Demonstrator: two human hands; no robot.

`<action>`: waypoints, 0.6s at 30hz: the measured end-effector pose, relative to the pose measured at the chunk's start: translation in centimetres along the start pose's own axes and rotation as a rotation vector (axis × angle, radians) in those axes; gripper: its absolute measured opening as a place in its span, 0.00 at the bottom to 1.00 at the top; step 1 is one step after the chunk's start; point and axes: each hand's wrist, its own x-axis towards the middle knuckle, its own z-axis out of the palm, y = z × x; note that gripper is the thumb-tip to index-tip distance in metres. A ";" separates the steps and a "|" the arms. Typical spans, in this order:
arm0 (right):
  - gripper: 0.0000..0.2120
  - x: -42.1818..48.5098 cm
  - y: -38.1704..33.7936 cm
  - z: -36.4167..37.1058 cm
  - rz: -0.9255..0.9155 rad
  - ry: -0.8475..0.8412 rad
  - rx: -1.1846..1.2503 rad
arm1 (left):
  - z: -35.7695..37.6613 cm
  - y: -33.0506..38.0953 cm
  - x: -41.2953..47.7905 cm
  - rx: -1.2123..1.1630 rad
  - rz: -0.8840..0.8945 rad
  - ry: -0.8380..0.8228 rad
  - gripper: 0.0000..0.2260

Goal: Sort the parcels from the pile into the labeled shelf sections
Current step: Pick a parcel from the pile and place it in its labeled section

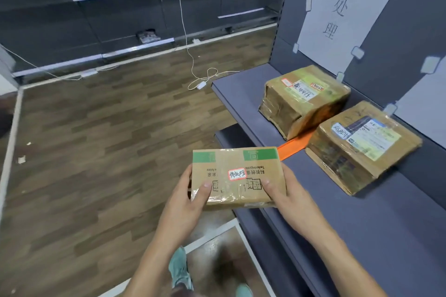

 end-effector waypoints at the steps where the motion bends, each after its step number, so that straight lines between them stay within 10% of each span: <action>1: 0.17 1.0 -0.5 0.8 0.005 0.016 -0.006 | -0.9 -0.2 1.3 0.007 0.009 -0.014 0.16; 18: 0.21 11.6 -9.8 12.9 0.177 0.239 0.149 | -15.0 -0.6 19.9 0.041 0.080 -0.280 0.22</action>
